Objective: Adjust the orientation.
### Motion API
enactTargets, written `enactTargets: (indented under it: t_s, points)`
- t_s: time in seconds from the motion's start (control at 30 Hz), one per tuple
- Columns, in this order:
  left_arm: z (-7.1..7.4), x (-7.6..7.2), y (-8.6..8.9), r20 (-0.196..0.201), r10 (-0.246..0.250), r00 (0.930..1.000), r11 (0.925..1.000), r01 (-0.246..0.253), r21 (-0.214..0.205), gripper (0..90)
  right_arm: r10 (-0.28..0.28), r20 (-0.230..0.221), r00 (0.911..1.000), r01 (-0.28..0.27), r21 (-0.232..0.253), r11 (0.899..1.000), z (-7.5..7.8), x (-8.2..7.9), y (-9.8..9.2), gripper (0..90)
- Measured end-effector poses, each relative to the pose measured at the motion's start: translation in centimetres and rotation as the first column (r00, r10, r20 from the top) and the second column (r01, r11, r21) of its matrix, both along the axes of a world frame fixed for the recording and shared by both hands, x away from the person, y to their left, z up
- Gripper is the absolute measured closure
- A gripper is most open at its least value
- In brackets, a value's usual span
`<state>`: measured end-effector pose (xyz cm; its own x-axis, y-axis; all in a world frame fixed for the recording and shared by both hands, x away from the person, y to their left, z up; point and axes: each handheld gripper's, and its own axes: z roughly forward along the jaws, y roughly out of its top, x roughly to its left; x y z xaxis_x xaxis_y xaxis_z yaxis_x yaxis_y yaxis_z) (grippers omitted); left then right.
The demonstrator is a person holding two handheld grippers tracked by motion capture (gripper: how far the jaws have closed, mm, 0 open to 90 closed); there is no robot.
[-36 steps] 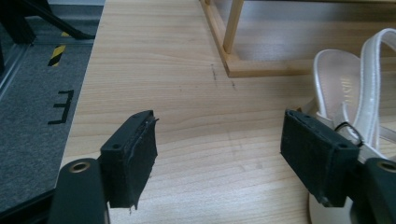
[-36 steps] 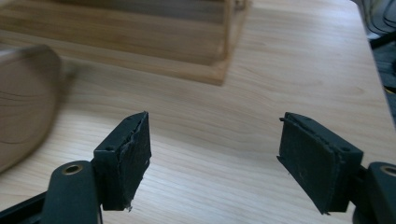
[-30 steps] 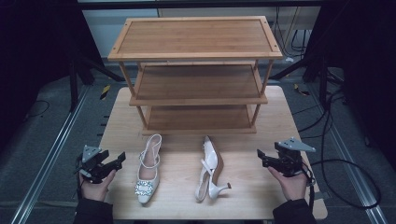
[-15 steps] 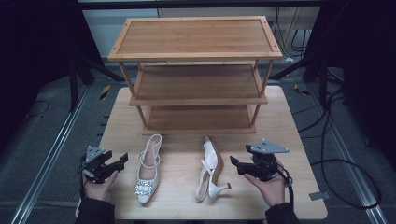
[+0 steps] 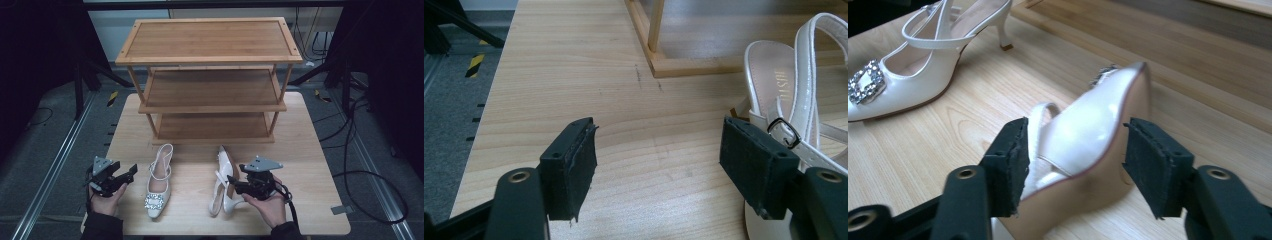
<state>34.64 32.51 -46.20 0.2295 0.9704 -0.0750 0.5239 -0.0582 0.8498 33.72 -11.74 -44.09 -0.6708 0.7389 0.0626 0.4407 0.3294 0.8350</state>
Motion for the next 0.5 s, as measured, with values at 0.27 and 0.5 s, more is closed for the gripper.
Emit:
enactTargets:
  t_s: [0.27,0.5]
  points:
    - [0.1,-0.1,0.0,0.001,0.0,1.0,1.0,0.0,0.007,29.7,0.007,0.031,0.9995,-0.006,-0.022,1.0,-0.9,-0.3,2.2,55.7]
    - [0.1,-0.1,0.0,0.006,-0.001,1.0,1.0,0.001,0.007,29.7,0.013,0.029,0.9995,-0.012,-0.046,0.999,-1.2,0.0,3.4,65.1]
